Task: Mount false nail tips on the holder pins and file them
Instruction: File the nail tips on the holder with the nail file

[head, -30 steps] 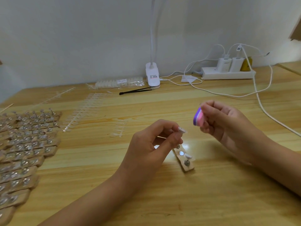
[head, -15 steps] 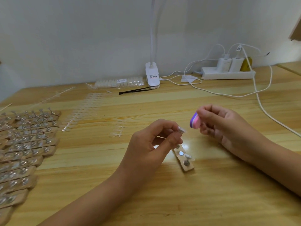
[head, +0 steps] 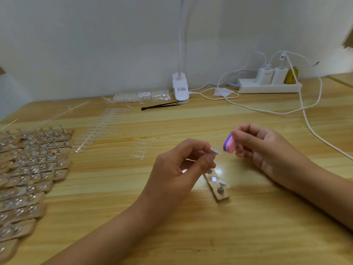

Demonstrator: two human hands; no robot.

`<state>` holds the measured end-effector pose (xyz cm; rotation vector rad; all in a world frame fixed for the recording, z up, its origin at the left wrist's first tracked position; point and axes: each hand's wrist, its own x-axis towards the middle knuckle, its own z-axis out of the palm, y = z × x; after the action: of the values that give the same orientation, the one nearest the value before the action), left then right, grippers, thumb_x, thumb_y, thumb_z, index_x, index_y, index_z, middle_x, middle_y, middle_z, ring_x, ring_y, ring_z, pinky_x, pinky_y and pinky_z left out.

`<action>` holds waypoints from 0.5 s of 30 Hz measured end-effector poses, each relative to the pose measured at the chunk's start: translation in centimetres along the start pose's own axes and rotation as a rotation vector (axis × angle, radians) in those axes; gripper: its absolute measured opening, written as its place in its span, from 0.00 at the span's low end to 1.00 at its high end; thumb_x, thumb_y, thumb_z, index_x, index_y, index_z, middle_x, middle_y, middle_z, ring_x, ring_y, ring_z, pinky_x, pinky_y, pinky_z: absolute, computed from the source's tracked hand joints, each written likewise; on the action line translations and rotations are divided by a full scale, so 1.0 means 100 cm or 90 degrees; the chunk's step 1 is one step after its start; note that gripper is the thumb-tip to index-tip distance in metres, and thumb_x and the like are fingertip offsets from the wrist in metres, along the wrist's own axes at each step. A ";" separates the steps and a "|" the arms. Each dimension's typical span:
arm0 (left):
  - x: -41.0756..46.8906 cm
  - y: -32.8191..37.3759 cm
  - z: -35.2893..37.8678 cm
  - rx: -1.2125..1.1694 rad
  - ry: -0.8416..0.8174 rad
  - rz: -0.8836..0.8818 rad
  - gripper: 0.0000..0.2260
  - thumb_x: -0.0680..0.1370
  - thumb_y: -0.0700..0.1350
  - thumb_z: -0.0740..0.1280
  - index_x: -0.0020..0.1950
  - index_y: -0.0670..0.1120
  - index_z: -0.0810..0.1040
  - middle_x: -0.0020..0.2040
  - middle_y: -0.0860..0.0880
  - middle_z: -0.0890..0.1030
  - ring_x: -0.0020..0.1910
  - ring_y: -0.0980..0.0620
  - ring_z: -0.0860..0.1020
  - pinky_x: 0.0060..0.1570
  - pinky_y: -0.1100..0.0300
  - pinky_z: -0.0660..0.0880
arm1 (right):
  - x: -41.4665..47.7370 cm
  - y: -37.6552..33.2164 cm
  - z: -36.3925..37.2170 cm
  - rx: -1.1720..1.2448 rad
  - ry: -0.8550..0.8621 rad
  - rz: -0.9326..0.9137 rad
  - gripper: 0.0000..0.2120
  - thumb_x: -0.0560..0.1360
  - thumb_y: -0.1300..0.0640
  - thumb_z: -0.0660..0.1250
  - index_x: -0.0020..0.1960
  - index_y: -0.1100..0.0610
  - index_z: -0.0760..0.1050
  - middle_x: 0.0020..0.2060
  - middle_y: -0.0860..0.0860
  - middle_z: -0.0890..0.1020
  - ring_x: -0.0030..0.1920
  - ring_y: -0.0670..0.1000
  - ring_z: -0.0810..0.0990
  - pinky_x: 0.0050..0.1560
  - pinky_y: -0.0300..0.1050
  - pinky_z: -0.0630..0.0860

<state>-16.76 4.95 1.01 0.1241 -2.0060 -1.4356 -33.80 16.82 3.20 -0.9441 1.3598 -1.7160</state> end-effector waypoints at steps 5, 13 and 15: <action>0.001 -0.001 -0.001 -0.003 0.007 -0.004 0.02 0.78 0.44 0.69 0.50 0.49 0.80 0.41 0.53 0.83 0.42 0.53 0.83 0.45 0.64 0.77 | -0.007 0.003 0.010 0.054 -0.124 -0.003 0.08 0.70 0.49 0.76 0.44 0.51 0.81 0.35 0.51 0.83 0.32 0.45 0.77 0.36 0.35 0.77; 0.001 0.000 -0.002 0.002 0.003 0.000 0.03 0.78 0.44 0.69 0.51 0.49 0.80 0.41 0.54 0.82 0.42 0.54 0.82 0.45 0.64 0.77 | -0.009 0.001 0.014 0.049 -0.141 -0.011 0.07 0.71 0.48 0.74 0.44 0.50 0.81 0.35 0.50 0.83 0.33 0.44 0.78 0.38 0.35 0.77; 0.001 0.000 -0.001 0.003 0.001 -0.001 0.03 0.78 0.46 0.68 0.50 0.50 0.80 0.41 0.54 0.82 0.42 0.54 0.83 0.45 0.64 0.77 | -0.007 0.002 0.012 0.012 -0.092 0.001 0.08 0.69 0.48 0.74 0.43 0.51 0.80 0.35 0.51 0.83 0.32 0.44 0.77 0.37 0.35 0.76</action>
<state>-16.77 4.85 1.07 0.1275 -2.0085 -1.4317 -32.35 16.90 3.16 -1.0350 1.2488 -1.6239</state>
